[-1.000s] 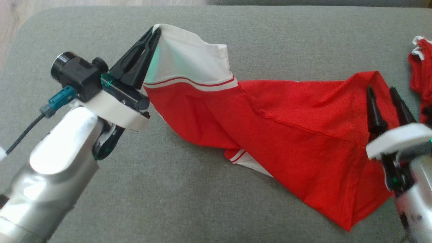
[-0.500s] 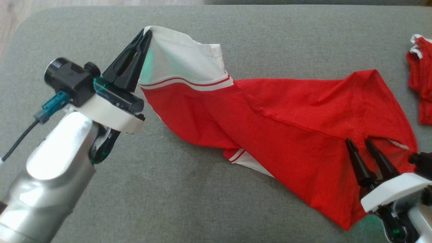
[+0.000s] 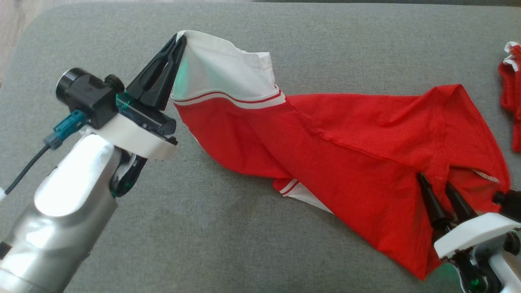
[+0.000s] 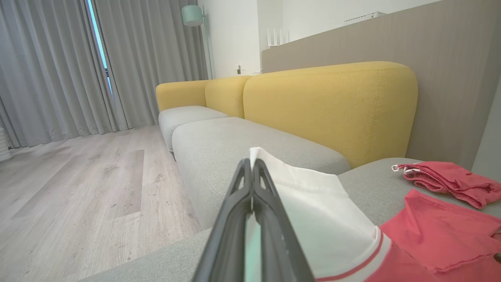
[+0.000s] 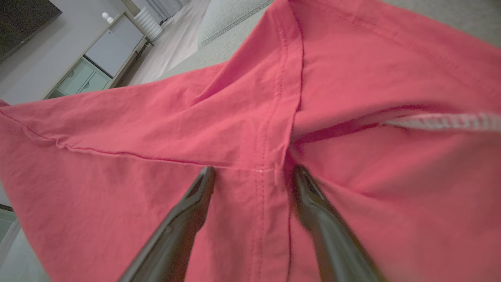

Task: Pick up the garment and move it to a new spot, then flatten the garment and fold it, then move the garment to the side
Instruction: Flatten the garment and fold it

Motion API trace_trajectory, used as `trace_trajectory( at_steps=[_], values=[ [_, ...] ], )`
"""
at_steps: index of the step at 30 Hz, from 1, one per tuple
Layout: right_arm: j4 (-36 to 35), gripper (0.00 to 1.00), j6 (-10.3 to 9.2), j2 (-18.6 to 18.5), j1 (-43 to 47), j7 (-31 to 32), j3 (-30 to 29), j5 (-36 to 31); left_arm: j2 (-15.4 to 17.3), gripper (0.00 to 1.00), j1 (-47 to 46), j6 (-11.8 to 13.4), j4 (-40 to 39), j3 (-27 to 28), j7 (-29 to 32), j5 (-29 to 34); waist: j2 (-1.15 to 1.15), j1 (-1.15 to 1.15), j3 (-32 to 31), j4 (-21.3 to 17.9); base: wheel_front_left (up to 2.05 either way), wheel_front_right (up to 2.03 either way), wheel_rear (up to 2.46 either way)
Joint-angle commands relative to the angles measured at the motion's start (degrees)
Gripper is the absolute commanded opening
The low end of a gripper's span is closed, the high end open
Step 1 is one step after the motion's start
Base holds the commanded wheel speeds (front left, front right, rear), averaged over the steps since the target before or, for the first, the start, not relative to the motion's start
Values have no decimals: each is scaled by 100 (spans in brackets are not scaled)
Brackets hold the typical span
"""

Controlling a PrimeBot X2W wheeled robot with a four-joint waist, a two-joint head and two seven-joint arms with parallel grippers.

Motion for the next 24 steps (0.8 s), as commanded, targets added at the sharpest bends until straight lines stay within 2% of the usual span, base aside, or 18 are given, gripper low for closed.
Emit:
trace_trajectory(
  at_steps=[1,3,4,5,7,9,10,11,12,14,15,16,17,24],
  values=[
    [-111,100,-5,-133,-79,-73,126,69,185,0,-246,9,-133,286,-53,26,0,0,-1,3,0,0,0],
    [-99,80,-5,-162,-103,-115,190,140,185,0,-247,9,-130,280,-53,28,0,0,-9,3,0,0,0],
    [-98,61,-5,-182,-113,-126,229,171,186,0,-245,9,-128,277,-53,27,0,0,-14,3,0,0,0],
    [-97,53,-5,-204,-119,-140,264,199,190,0,-241,9,-128,277,-53,27,0,0,-22,2,0,0,0],
    [-77,49,-5,-271,-137,-221,312,279,207,0,-225,9,-124,289,-53,29,0,0,-47,-10,0,0,0],
    [-62,38,-5,-310,-157,-253,353,324,217,0,-210,9,-124,299,-53,35,0,0,-59,-25,0,0,0],
    [-57,24,-5,-329,-170,-267,375,342,222,0,-205,9,-124,301,-53,36,0,0,-63,-32,0,0,0],
    [-58,15,-5,-348,-184,-285,398,358,227,0,-202,9,-123,303,-53,37,0,0,-68,-40,0,0,0],
    [-60,0,-5,-369,-197,-316,413,369,231,0,-201,9,-122,306,-53,38,0,0,-73,-48,0,0,0],
    [-47,0,-5,-404,-219,-390,414,386,239,0,-199,9,-117,312,-53,39,0,0,-86,-67,0,0,0],
    [-39,20,-5,-415,-231,-416,416,397,243,0,-195,9,-114,316,-53,41,0,0,-98,-78,0,0,0],
    [-36,19,-5,-427,-244,-430,430,408,246,0,-189,9,-111,320,-53,42,0,0,-110,-90,0,0,0],
    [-44,0,-5,-441,-259,-438,452,419,250,0,-182,9,-108,324,-53,42,0,0,-122,-101,0,0,0],
    [-208,0,-5,-665,-348,-581,537,538,279,0,-126,9,-139,451,-53,64,0,0,-298,-184,0,0,0]
  ],
)
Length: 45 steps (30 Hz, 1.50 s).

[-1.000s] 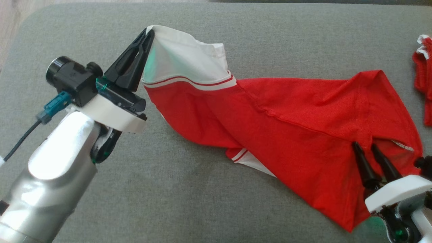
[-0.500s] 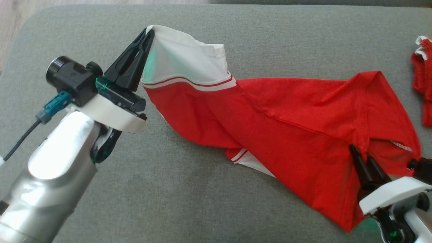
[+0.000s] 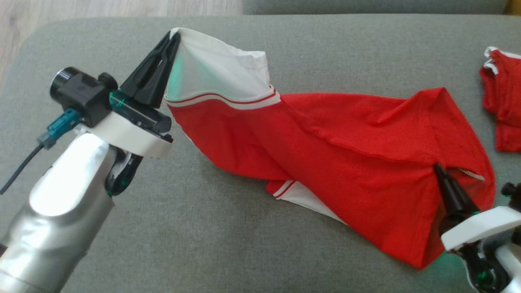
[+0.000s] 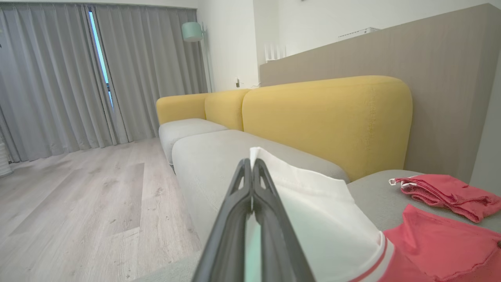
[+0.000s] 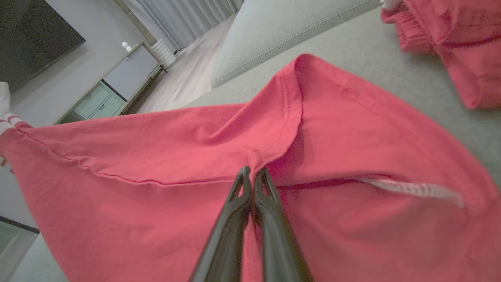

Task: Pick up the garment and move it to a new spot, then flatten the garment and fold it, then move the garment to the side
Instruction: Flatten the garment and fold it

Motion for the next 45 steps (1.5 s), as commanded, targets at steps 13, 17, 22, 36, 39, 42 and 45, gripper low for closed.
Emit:
trace_trajectory(
  at_steps=[13,17,22,36,39,42,45],
  values=[
    [-1567,0,-5,-1619,-310,-237,-1153,-162,577,0,73,9,-1234,1266,-53,326,0,0,-965,-365,0,0,0],
    [-2043,0,-5,-2124,-606,281,-1747,-264,849,0,-77,9,-1606,1472,-53,366,0,0,-1234,-479,0,0,0],
    [-2400,0,-5,-2474,-1336,892,-2190,-587,1183,0,-761,9,-1862,1567,122,343,0,0,-1286,-556,0,0,0],
    [-982,0,-5,-1410,-4493,2088,-383,-1398,1442,0,-3364,9,227,122,661,120,0,0,-198,-498,0,0,0],
    [-425,0,-5,-1074,-5181,1888,-97,-1675,1389,0,-3866,12,816,-84,467,310,0,0,231,-453,0,0,0],
    [163,0,-5,-832,-5827,1467,37,-1971,1216,0,-4340,172,1348,-41,160,613,0,0,567,-399,0,0,0],
    [665,0,-5,-645,-6376,1001,28,-2250,1058,0,-4764,410,1638,107,-22,904,0,0,818,-340,0,0,0]
  ],
)
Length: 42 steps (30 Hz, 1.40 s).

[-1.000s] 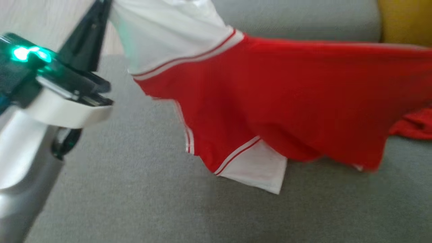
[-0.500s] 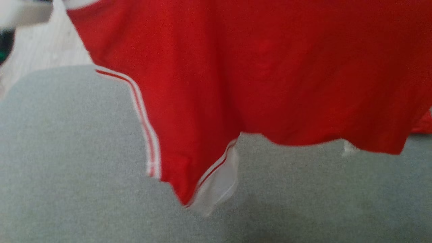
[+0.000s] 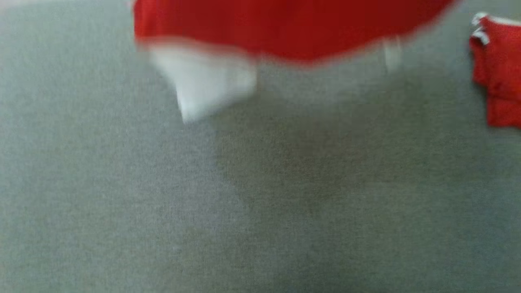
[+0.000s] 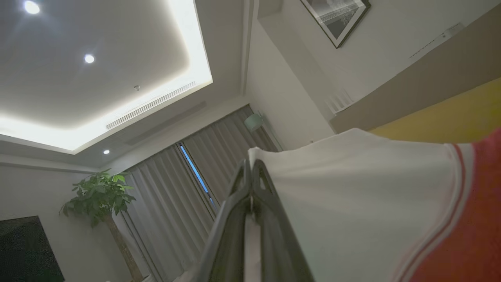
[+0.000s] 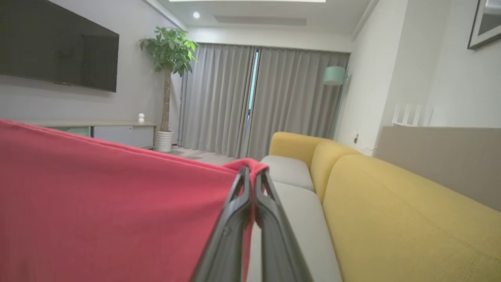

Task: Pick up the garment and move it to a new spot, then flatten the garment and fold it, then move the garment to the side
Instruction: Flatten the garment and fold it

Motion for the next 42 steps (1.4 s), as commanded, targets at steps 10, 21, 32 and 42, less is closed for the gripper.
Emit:
trace_trajectory(
  at_steps=[10,21,32,42],
  values=[
    [843,0,-5,-68,-704,-774,182,-436,-90,0,-2,-129,-1182,1278,-53,430,0,-3,1101,435,0,0,0],
    [1613,0,-5,-206,427,-1396,553,-131,-369,0,2725,-330,-2430,1883,-54,698,0,-3,1116,660,0,0,0],
    [740,0,-5,-662,3394,-1555,480,964,-380,0,6882,-224,-3746,2440,-54,731,0,-3,-313,326,0,0,0],
    [-431,0,-5,-790,5845,-1472,-453,985,-646,0,9000,144,-4277,2383,-54,867,0,-3,-878,259,0,0,0]
  ],
)
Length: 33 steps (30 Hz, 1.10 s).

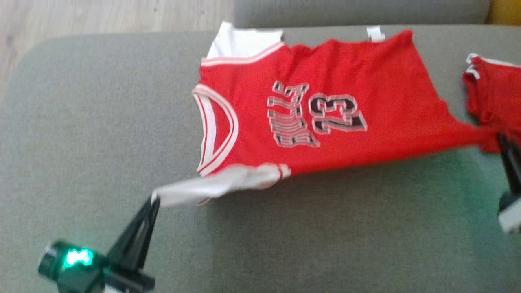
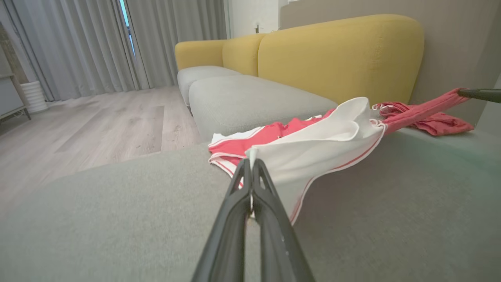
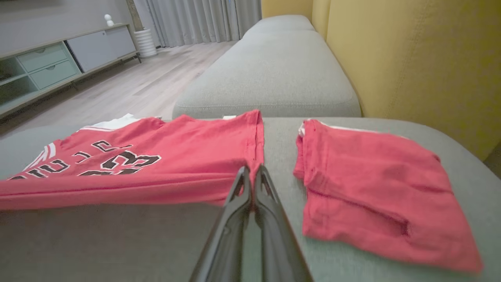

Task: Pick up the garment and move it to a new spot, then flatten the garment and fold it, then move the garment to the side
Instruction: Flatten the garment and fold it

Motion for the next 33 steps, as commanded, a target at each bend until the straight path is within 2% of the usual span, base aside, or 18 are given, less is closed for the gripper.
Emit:
trace_trajectory(
  at_steps=[1,6,9,12,16,24,33],
  values=[
    [-318,0,-5,-249,383,50,-218,-32,86,0,30,104,-217,264,-28,1,0,2,-118,-28,0,0,0],
    [-893,0,-5,-115,1176,361,-773,-199,66,0,331,155,-313,214,-28,-32,0,2,-156,-9,0,0,0],
    [-1240,0,-5,124,1481,615,-1182,-412,25,0,313,175,-298,207,9,-89,0,2,-130,-6,0,0,0],
    [-1475,0,-5,407,1545,935,-1417,-589,11,0,139,94,-192,192,130,-204,0,2,-48,6,0,0,0],
    [-1575,0,-5,634,1430,1284,-1593,-832,45,0,-357,-47,3,117,238,-179,0,2,156,89,0,0,0],
    [-1487,0,-5,918,966,1570,-1977,-1255,-87,0,-1730,-282,696,-257,169,55,0,2,579,241,0,0,0],
    [-1184,0,-5,1203,165,1740,-1833,-1592,-215,0,-3018,-377,1771,-547,8,252,0,2,949,174,0,0,0]
  ],
)
